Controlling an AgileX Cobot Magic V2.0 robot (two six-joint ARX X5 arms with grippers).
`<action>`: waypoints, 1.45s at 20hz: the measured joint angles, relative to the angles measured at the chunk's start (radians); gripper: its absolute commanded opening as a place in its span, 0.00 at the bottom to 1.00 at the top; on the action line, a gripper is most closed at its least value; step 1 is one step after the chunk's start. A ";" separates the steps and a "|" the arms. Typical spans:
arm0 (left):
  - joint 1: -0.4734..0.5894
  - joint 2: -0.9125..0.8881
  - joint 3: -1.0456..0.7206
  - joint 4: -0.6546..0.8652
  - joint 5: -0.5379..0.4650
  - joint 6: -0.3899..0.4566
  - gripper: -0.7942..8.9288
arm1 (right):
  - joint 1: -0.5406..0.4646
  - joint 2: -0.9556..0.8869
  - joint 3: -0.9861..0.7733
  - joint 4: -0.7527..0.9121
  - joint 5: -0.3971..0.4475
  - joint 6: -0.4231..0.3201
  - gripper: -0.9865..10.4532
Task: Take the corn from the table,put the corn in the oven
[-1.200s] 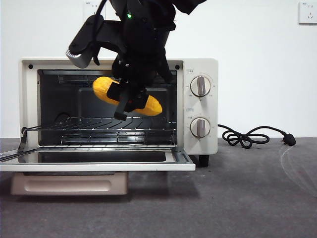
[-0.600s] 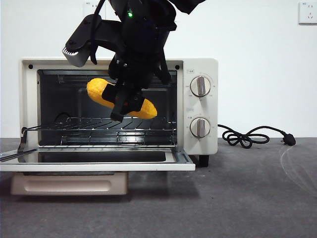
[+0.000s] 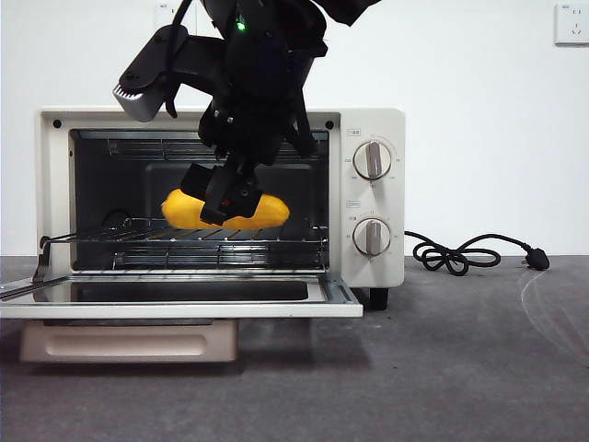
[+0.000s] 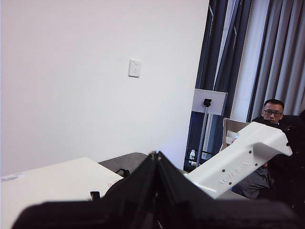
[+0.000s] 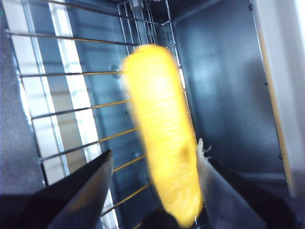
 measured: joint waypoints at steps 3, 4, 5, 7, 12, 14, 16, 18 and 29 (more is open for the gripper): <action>0.000 0.000 0.000 0.000 0.000 0.000 0.08 | 0.000 0.000 0.000 0.000 0.002 0.003 0.34; 0.000 0.000 0.000 0.000 0.000 0.000 0.08 | 0.001 0.000 0.000 0.000 0.004 0.006 0.34; 0.000 0.000 0.000 0.000 0.000 0.000 0.08 | 0.002 0.000 0.000 0.000 0.008 0.010 0.34; 0.000 0.000 0.000 0.000 0.000 0.000 0.08 | 0.008 0.000 0.000 0.000 0.020 0.014 0.34; 0.000 0.000 0.000 -0.001 0.000 0.000 0.08 | 0.041 0.000 0.000 0.001 0.072 0.021 0.34; 0.000 0.000 0.000 -0.001 0.000 0.000 0.08 | 0.056 0.000 0.000 0.001 0.089 0.021 0.34; 0.000 0.000 0.000 -0.002 0.000 0.000 0.08 | 0.073 0.000 0.000 0.001 0.112 0.024 0.34; 0.000 0.000 0.000 -0.002 0.000 0.000 0.08 | 0.090 0.000 0.000 0.002 0.138 0.028 0.34; 0.000 0.000 0.000 -0.023 -0.066 0.002 0.08 | 0.233 -0.010 0.000 -0.018 0.240 0.094 0.33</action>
